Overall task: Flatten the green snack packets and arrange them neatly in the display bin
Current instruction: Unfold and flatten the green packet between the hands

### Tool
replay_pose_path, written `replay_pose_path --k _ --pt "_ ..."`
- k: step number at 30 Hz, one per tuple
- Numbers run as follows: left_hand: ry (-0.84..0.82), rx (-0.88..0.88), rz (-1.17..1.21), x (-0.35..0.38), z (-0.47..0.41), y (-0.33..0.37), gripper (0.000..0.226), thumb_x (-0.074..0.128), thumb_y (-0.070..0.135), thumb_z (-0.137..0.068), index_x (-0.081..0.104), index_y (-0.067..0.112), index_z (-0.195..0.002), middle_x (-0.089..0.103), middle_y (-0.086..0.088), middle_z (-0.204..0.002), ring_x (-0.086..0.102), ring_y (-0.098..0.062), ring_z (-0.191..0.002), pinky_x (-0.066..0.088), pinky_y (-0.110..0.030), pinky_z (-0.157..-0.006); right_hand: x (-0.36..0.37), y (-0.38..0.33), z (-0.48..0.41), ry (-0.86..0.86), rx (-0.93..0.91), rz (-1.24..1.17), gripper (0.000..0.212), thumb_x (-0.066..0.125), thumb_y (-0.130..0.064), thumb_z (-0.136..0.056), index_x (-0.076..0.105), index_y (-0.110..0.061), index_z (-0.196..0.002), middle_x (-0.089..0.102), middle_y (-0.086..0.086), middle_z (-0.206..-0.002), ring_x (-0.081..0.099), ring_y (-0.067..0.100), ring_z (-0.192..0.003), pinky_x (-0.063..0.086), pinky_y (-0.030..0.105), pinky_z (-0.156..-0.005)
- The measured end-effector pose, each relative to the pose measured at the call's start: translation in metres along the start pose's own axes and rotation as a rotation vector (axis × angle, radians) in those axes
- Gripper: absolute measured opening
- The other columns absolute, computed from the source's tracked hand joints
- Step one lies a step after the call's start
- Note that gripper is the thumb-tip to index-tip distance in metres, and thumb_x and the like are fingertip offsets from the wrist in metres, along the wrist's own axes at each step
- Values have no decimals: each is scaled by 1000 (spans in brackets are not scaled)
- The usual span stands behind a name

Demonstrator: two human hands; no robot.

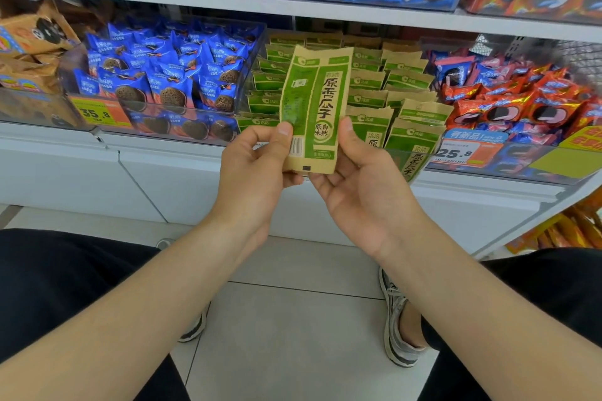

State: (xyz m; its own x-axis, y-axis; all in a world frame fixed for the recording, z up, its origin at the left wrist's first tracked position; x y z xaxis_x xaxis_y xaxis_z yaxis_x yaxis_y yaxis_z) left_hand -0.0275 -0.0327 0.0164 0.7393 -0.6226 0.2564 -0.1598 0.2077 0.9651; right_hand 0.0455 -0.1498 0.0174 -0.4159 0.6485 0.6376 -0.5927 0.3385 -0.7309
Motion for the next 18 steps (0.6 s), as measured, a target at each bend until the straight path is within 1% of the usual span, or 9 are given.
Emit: replay_pose_path --k 3,7,9,11,13,14,15,17,18 --pt "39 44 -4 -3 -3 2 22 62 25 -108 60 5 -117 77 -5 -81 65 -16 -64 51 -29 -56 -1 3 0 0 3 77 36 61 -36 -105 73 -15 -132 75 9 -130 67 17 -99 54 27 -83" --pt "-14 122 -18 1 -1 8 12 59 18 -109 50 19 -117 78 -12 -91 65 -18 -67 51 -27 -54 -5 3 -3 39 0 112 48 69 -43 -91 74 -18 -131 74 9 -132 61 17 -100 47 25 -78" --pt "-29 118 -46 2 1 10 9 58 20 -110 52 20 -116 75 -18 -101 65 -14 -66 50 -25 -53 -7 5 -4 54 -5 105 39 68 -43 -94 77 -20 -124 77 6 -125 63 15 -94 47 25 -75" --pt "-25 142 -141 0 0 10 8 59 22 -110 55 19 -117 71 -13 -100 62 -11 -63 49 -26 -53 -10 4 -5 83 -27 125 31 66 -38 -100 78 -19 -121 79 3 -116 67 16 -92 50 27 -77" --pt "21 230 -319 -5 -1 15 12 62 23 -107 56 23 -118 70 -4 -102 67 -13 -76 51 -29 -61 -16 -3 -7 124 -126 196 29 67 -30 -102 78 -11 -122 80 6 -116 74 26 -103 57 36 -90" --pt "47 287 -401 -7 -1 19 19 66 22 -105 55 26 -121 67 -4 -108 68 -15 -87 53 -27 -67 -17 -10 -7 144 -212 252 28 68 -25 -102 78 -7 -121 80 8 -114 75 31 -109 60 42 -97" --pt "60 339 -445 -8 0 23 26 68 22 -103 53 27 -124 65 -6 -113 67 -15 -93 53 -25 -72 -16 -18 -6 162 -309 322 25 70 -21 -101 78 -5 -118 81 9 -111 76 30 -110 60 44 -100" --pt "20 386 -430 -1 8 30 27 68 25 -104 53 23 -127 64 -5 -119 67 -8 -93 53 -20 -74 -13 -31 -1 206 -486 480 16 73 -17 -99 81 -7 -110 83 4 -99 78 17 -98 61 33 -91" --pt "-19 378 -413 4 13 31 28 67 31 -104 54 22 -127 65 0 -120 68 -5 -93 56 -22 -76 -12 -36 1 225 -550 547 12 75 -16 -98 82 -10 -105 83 1 -93 76 11 -89 61 30 -85"
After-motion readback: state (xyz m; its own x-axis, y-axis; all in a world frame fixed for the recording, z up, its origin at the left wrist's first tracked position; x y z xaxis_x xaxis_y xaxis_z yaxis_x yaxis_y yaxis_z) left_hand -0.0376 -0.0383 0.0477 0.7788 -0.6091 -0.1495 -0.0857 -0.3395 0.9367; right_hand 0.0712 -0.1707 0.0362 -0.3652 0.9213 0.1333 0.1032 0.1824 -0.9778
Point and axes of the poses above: each hand's wrist, its own z-axis away from the middle knuckle, its own x-axis out of the palm, y = z × x, the point moved 8 cm from there along -z, towards the middle knuckle
